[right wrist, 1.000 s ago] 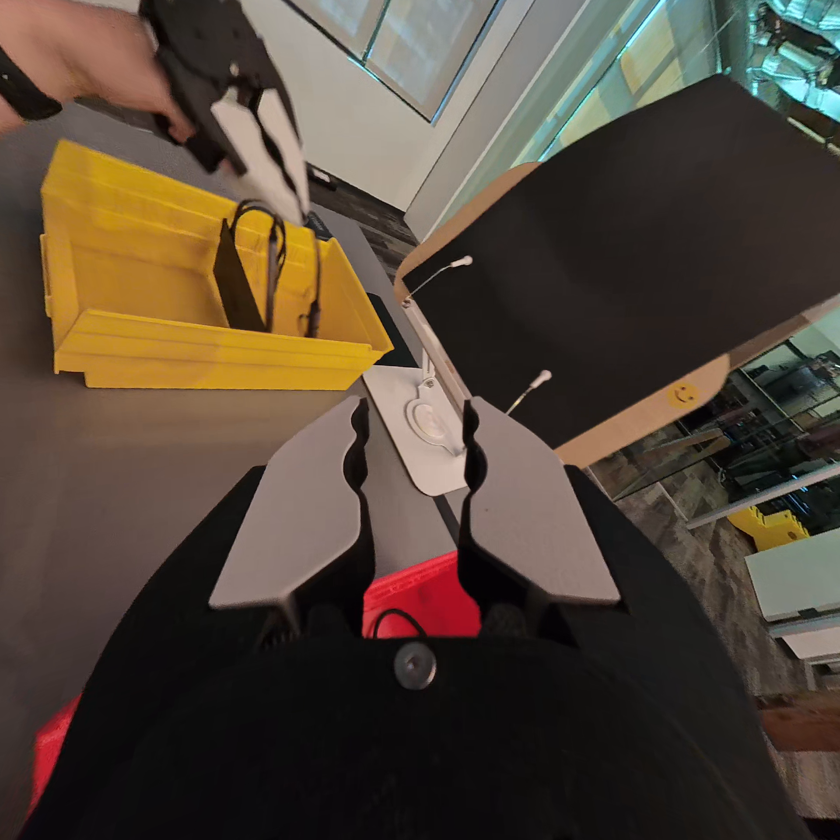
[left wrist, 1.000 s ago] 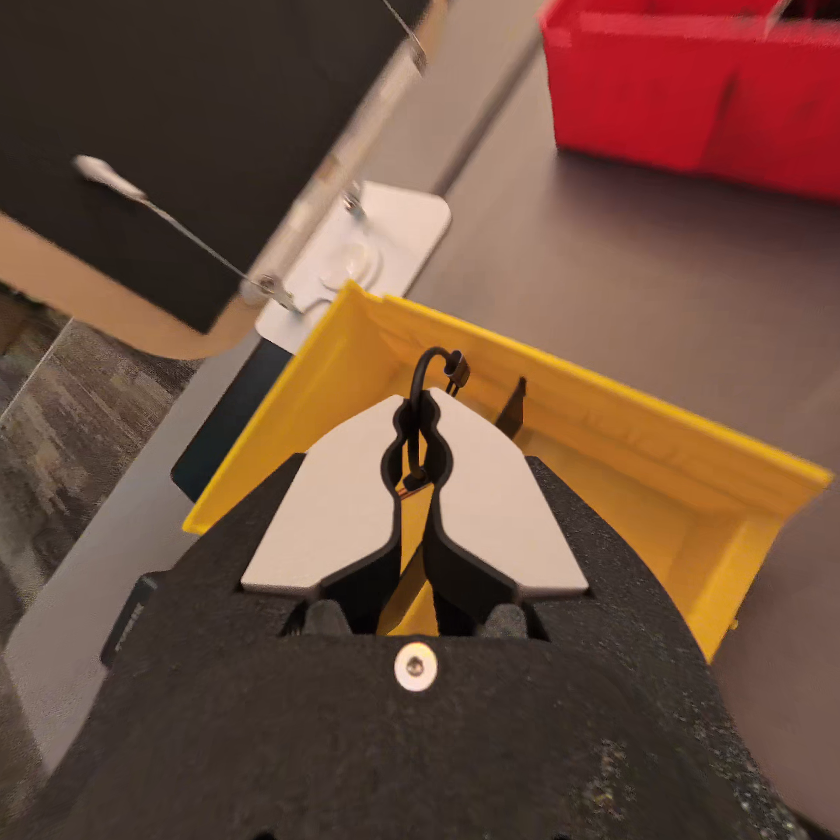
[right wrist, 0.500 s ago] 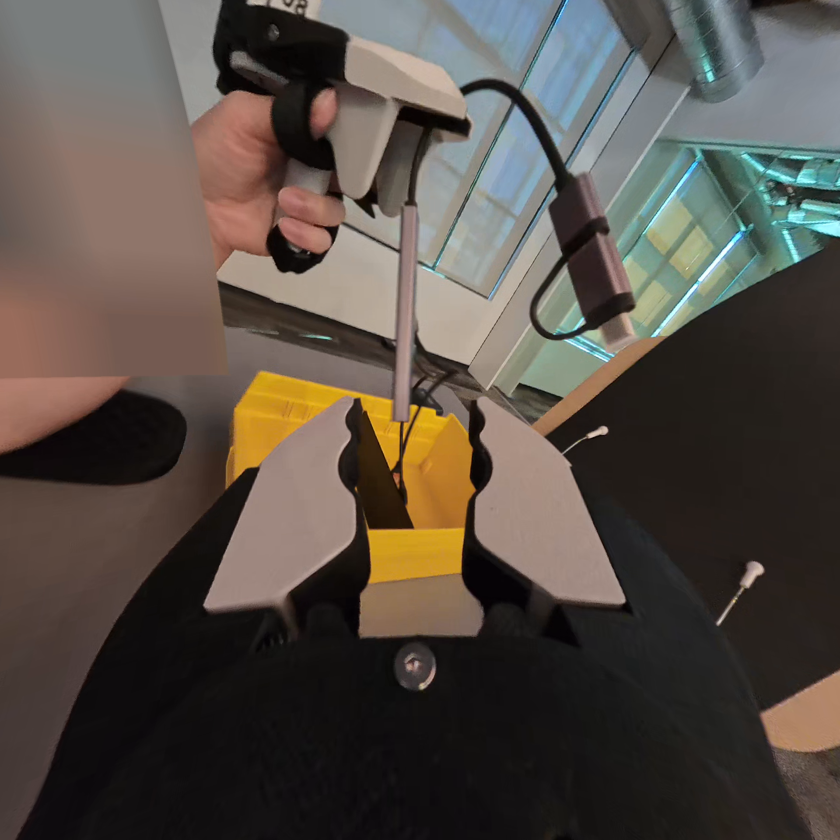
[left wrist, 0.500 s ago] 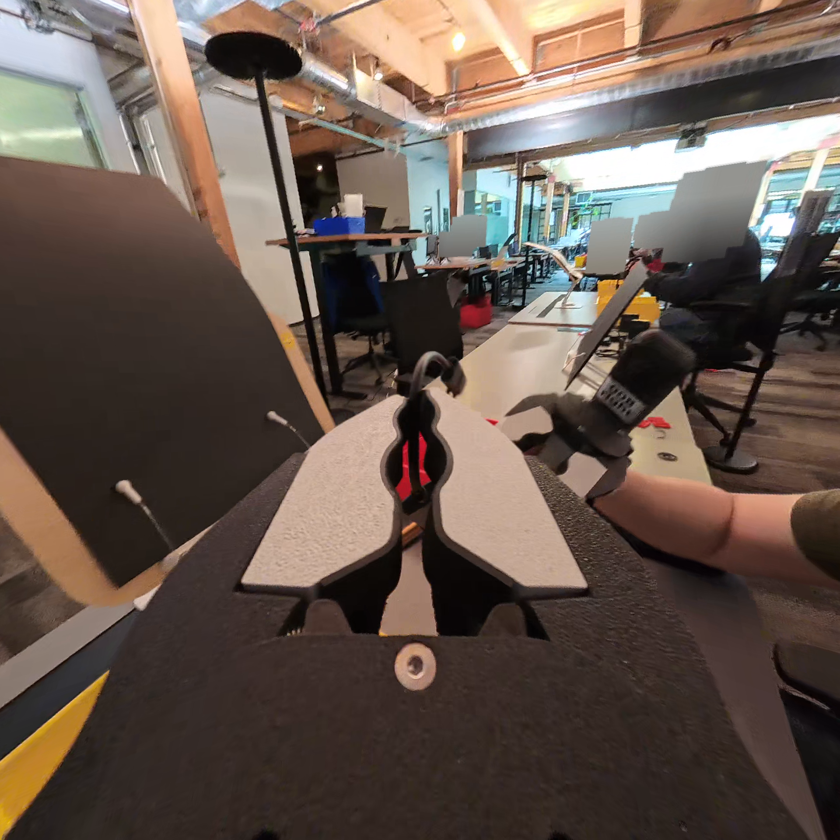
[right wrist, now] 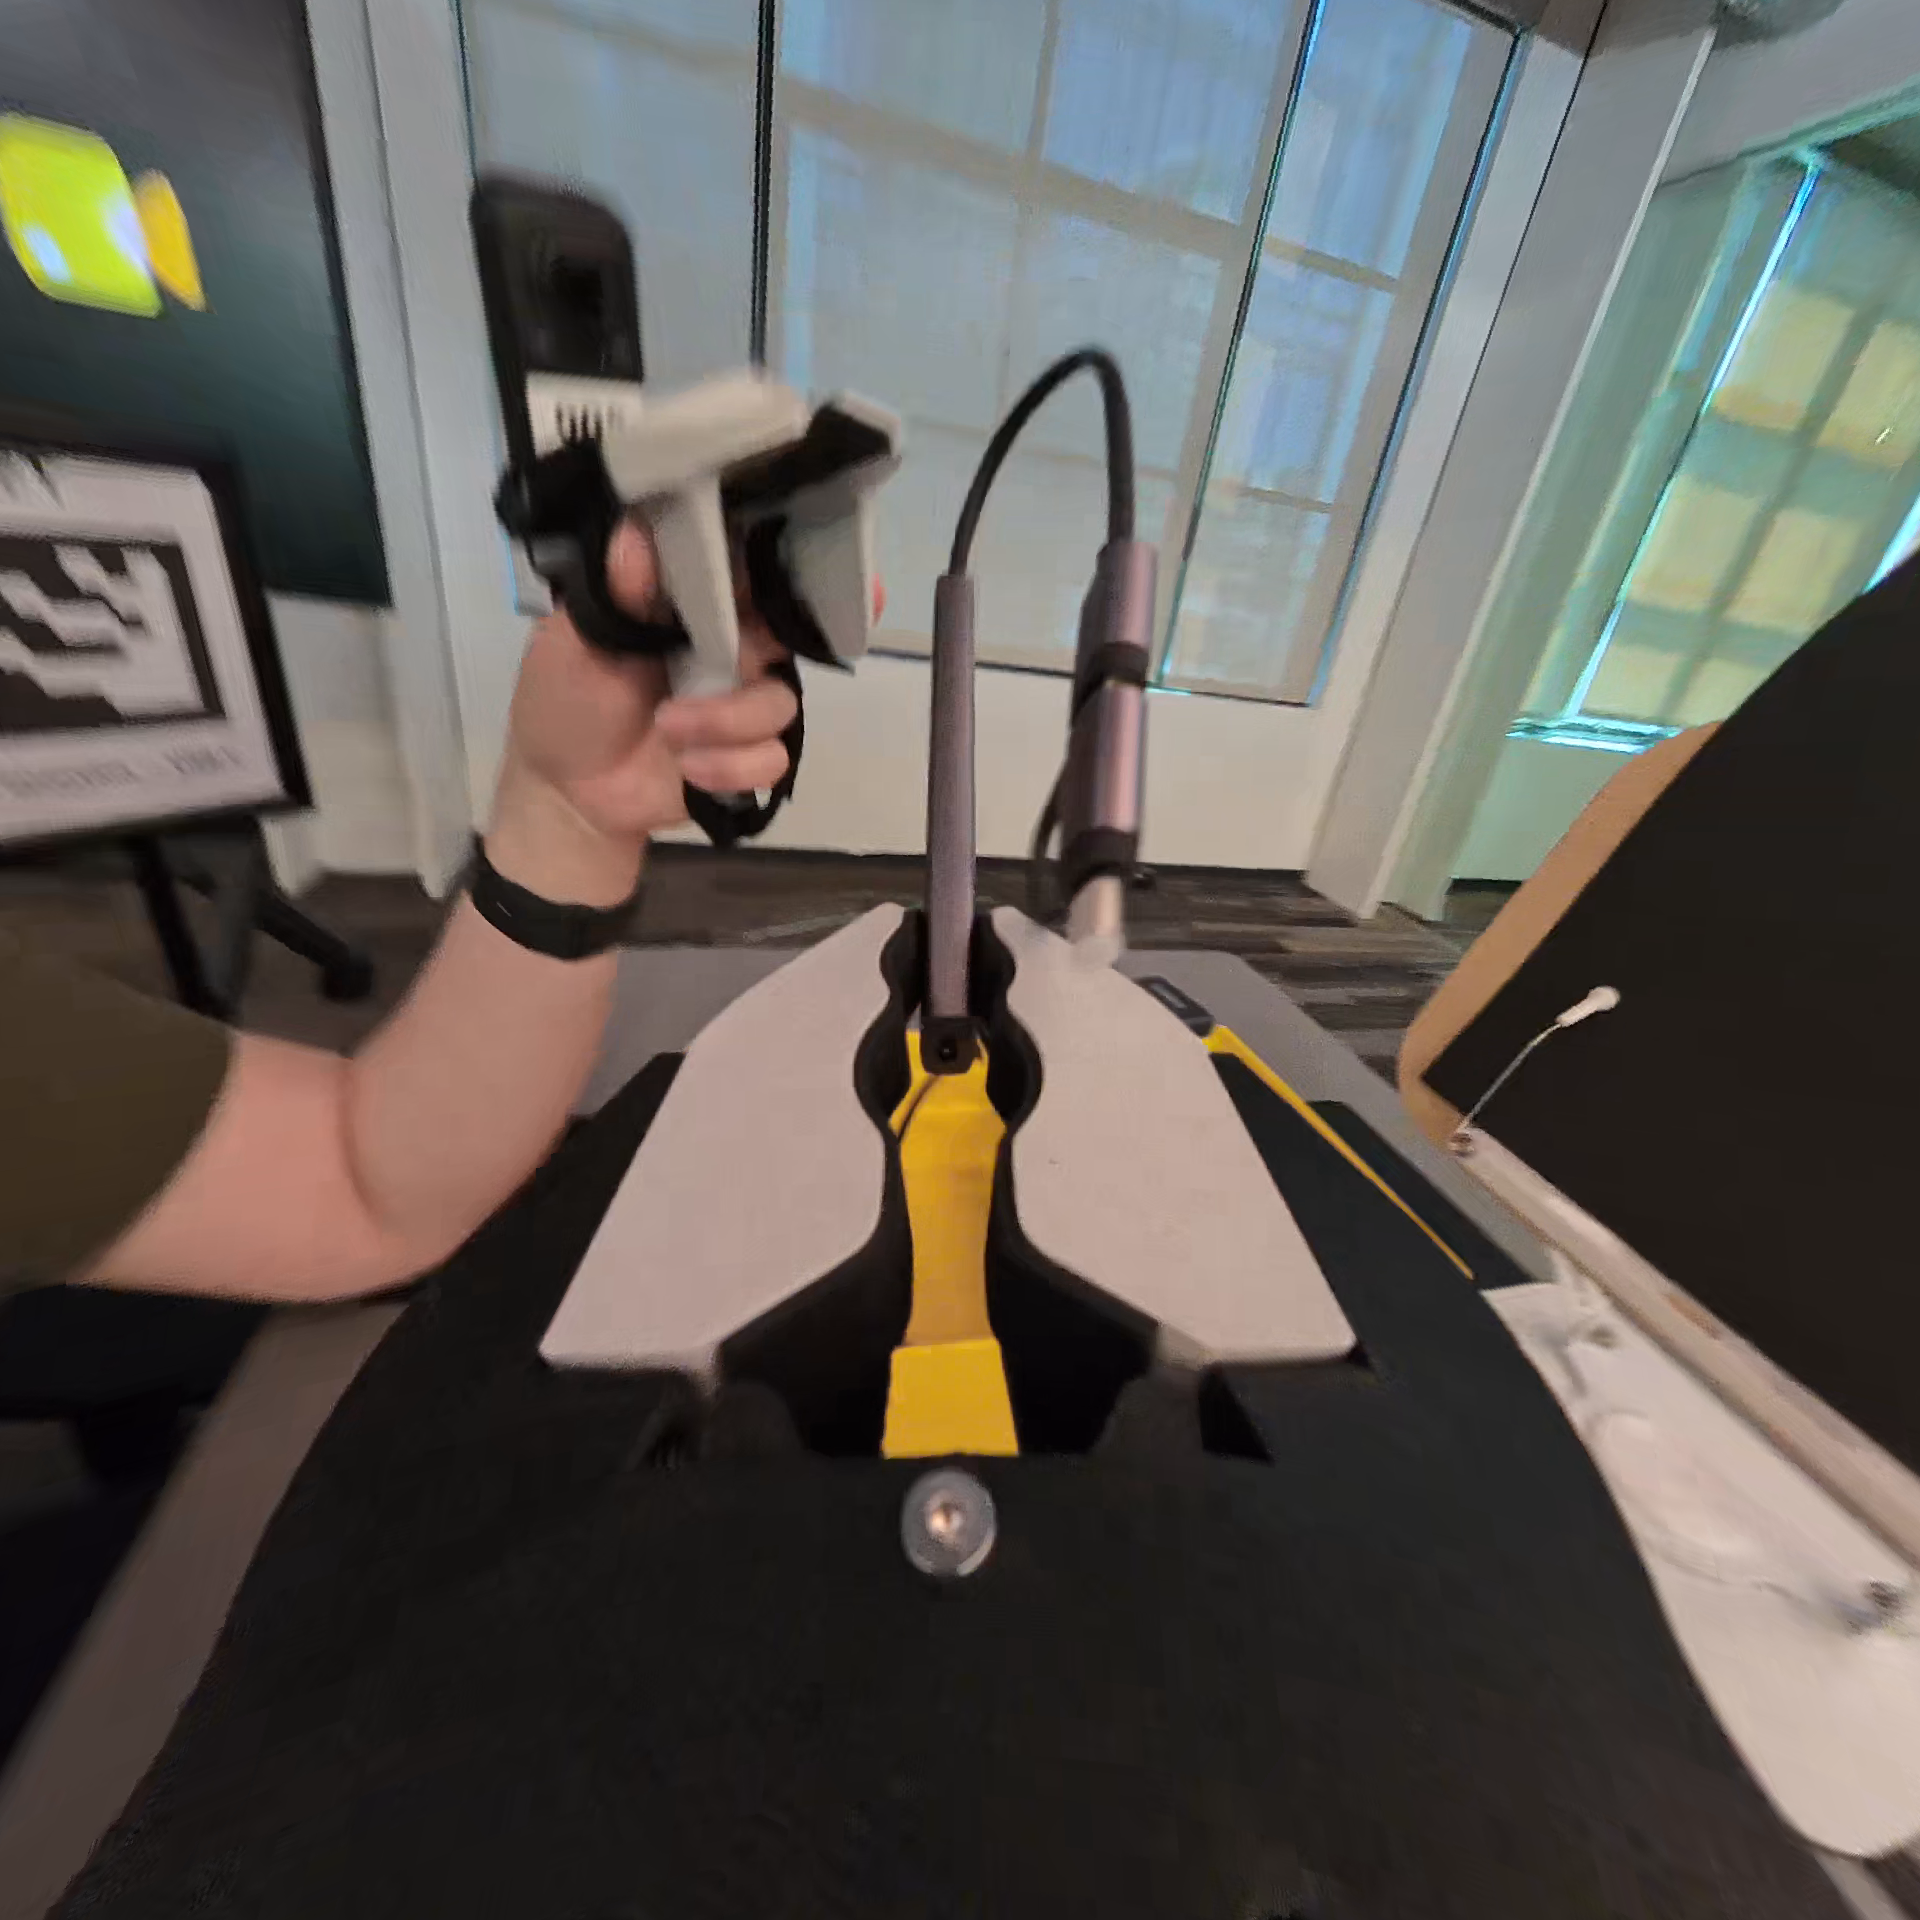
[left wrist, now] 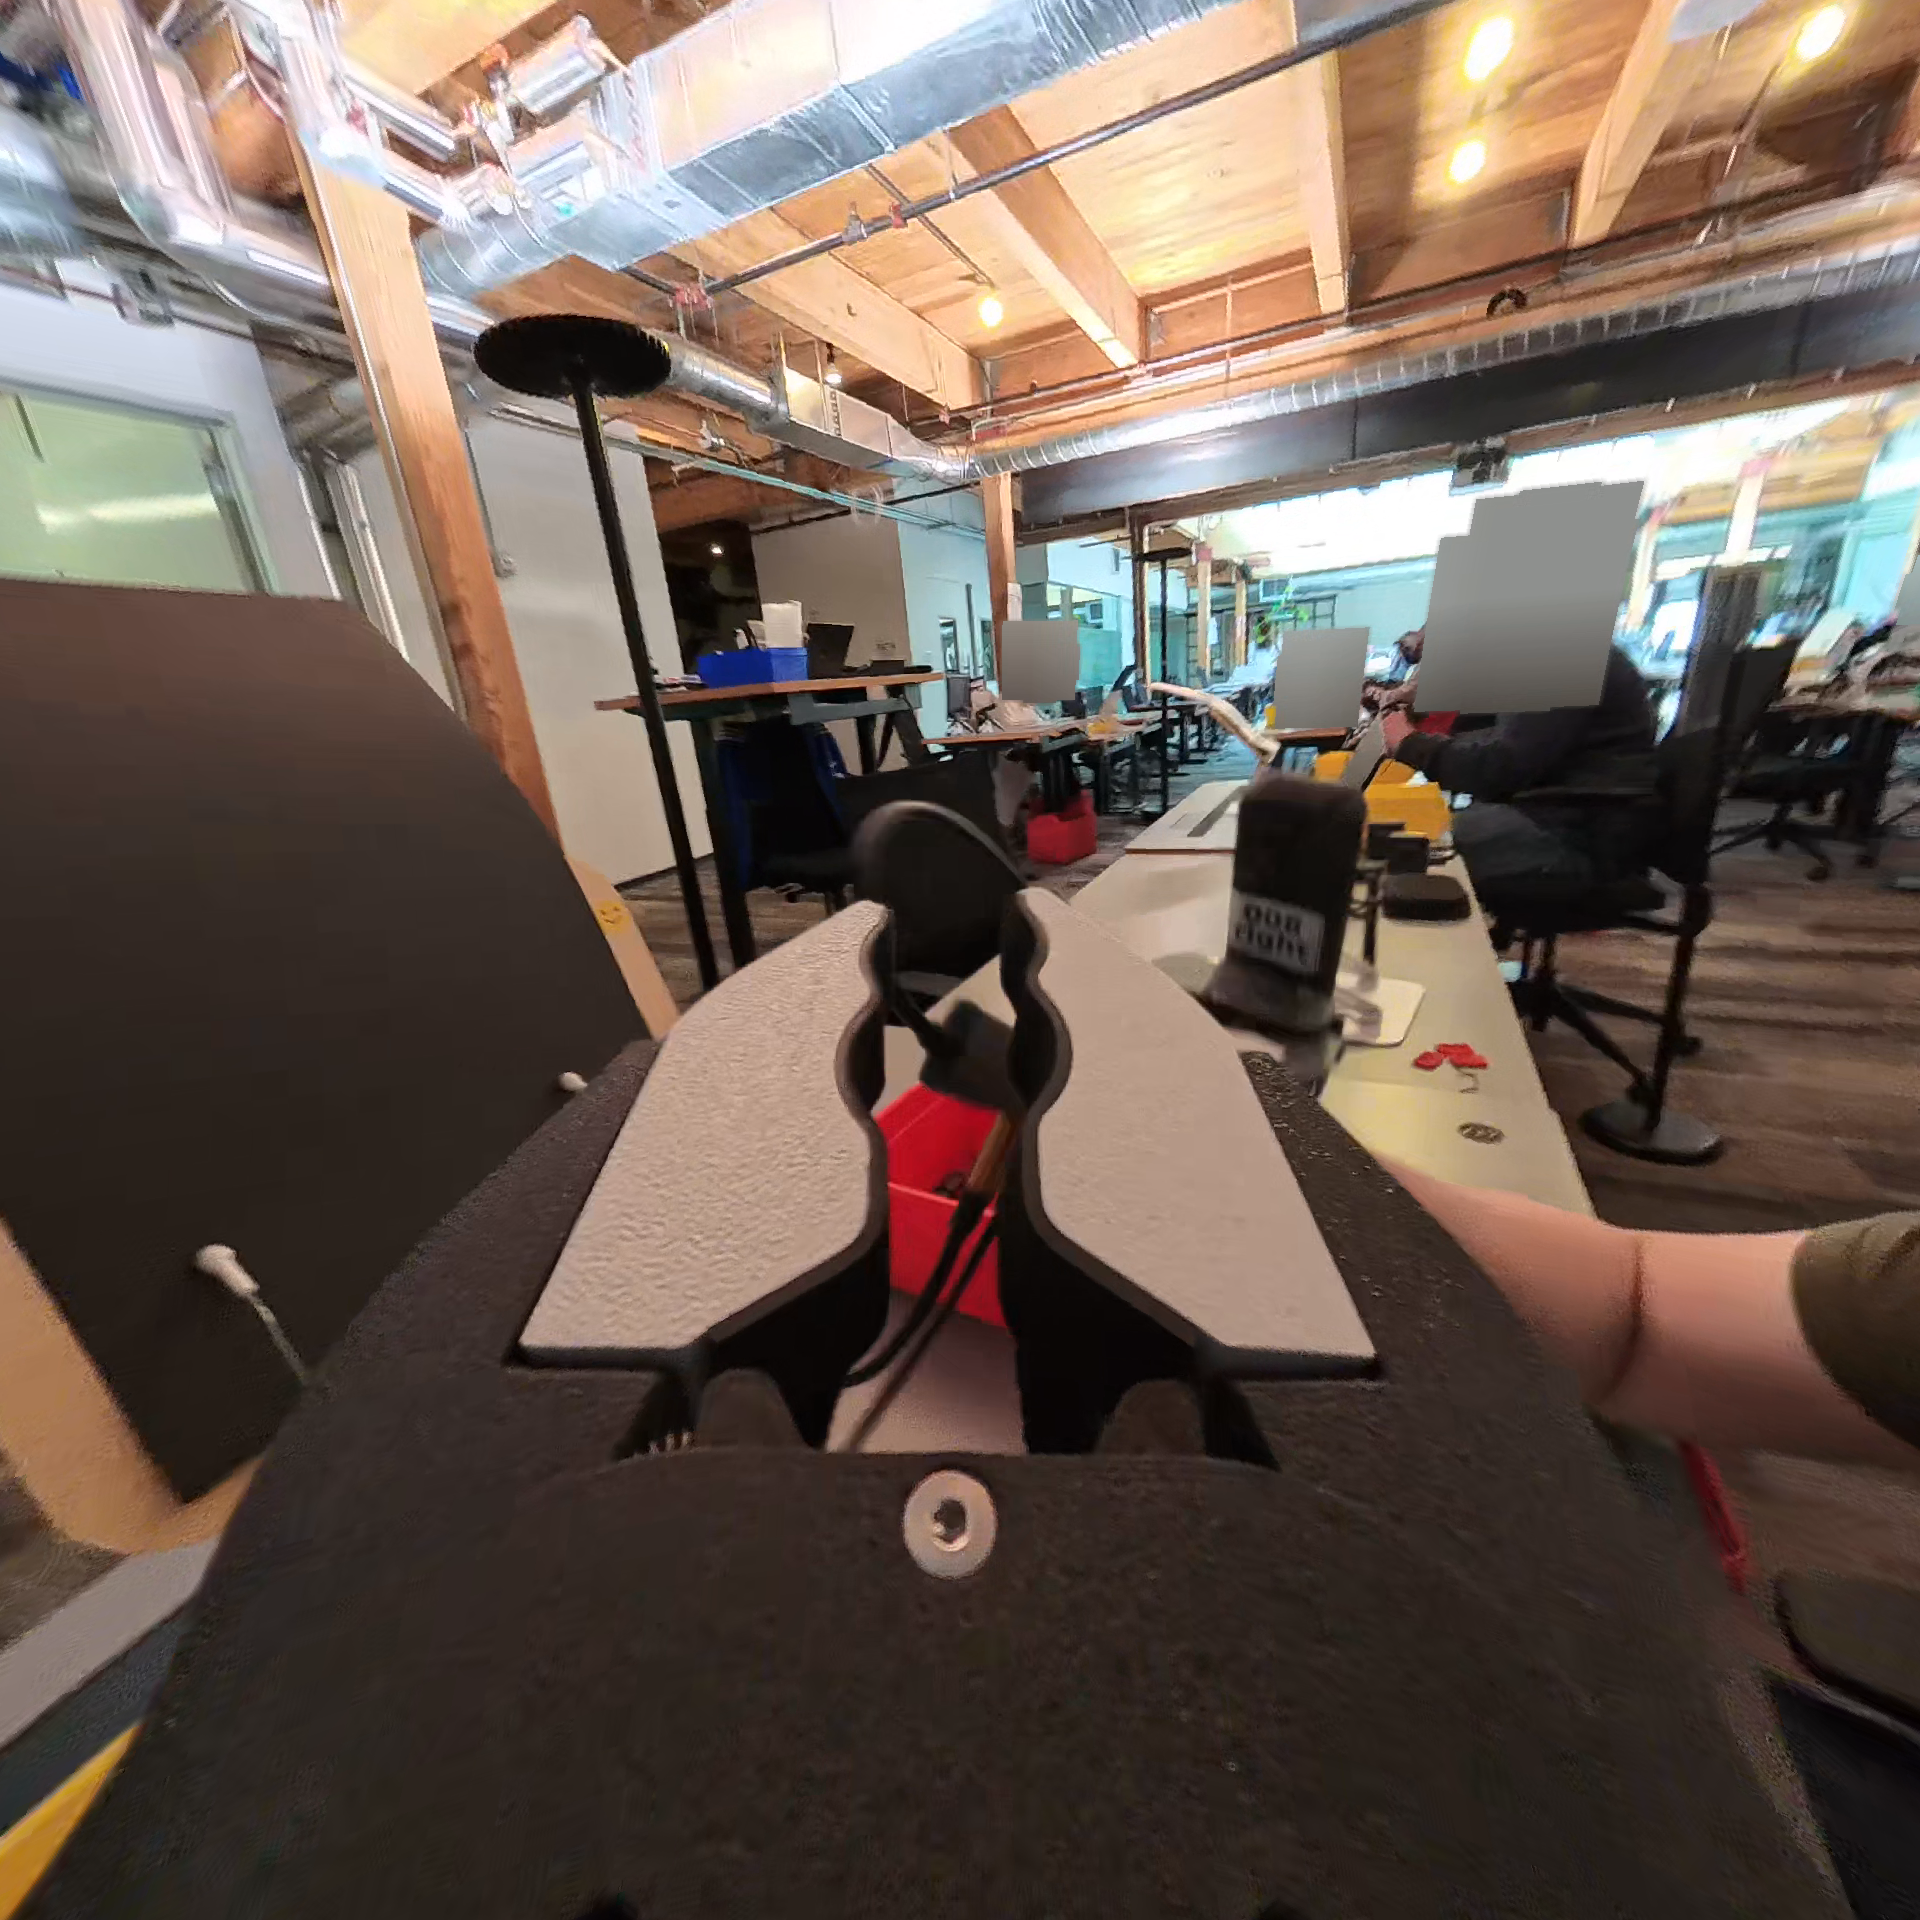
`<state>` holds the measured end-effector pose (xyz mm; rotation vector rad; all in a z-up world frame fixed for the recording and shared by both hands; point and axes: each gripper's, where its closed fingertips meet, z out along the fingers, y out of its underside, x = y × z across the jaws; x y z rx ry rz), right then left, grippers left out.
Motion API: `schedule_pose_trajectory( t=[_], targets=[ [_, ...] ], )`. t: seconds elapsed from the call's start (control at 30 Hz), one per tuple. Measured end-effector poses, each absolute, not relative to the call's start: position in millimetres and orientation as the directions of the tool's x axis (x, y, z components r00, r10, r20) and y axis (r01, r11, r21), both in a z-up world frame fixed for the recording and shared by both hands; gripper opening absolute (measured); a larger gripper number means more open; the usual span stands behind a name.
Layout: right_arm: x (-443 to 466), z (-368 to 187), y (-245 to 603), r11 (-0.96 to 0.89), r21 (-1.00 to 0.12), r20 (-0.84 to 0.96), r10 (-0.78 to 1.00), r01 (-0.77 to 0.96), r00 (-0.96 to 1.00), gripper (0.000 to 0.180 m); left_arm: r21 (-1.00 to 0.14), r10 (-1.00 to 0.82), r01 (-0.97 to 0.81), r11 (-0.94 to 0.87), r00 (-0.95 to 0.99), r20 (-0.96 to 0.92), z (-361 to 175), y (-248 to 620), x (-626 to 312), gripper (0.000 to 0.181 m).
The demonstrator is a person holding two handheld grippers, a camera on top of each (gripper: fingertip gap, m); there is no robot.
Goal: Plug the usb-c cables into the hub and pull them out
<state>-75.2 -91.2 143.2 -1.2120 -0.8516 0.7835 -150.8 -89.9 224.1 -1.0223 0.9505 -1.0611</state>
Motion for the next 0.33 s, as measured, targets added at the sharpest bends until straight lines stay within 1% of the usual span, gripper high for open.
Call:
schedule_pose_trajectory(
  t=[0.13, 0.2, 0.27, 0.33],
  targets=[
    [-27.0, 177.8, -98.1, 0.054, -0.961, -0.069, 0.905, -0.272, 0.420, 0.010, -0.929, -0.923, 0.187, 0.321, 0.280, -0.263, 226.0, -99.2, -157.5, 0.020],
    [-5.2, 184.9, -99.7, -0.054, -0.936, -0.186, 0.914, -0.348, 0.360, 0.010, -0.908, -0.895, 0.162, 0.387, 0.304, -0.327, 224.4, -102.9, -154.5, 0.018],
    [8.5, 180.3, -97.8, -0.169, -0.914, -0.286, 0.913, -0.368, 0.290, 0.010, -0.895, -0.871, 0.122, 0.430, 0.319, -0.375, 219.5, -103.8, -146.7, 0.017],
    [14.3, 168.8, -93.2, -0.291, -0.885, -0.383, 0.899, -0.364, 0.212, 0.010, -0.878, -0.850, 0.063, 0.474, 0.292, -0.438, 208.1, -106.3, -132.7, 0.021]
  ],
)
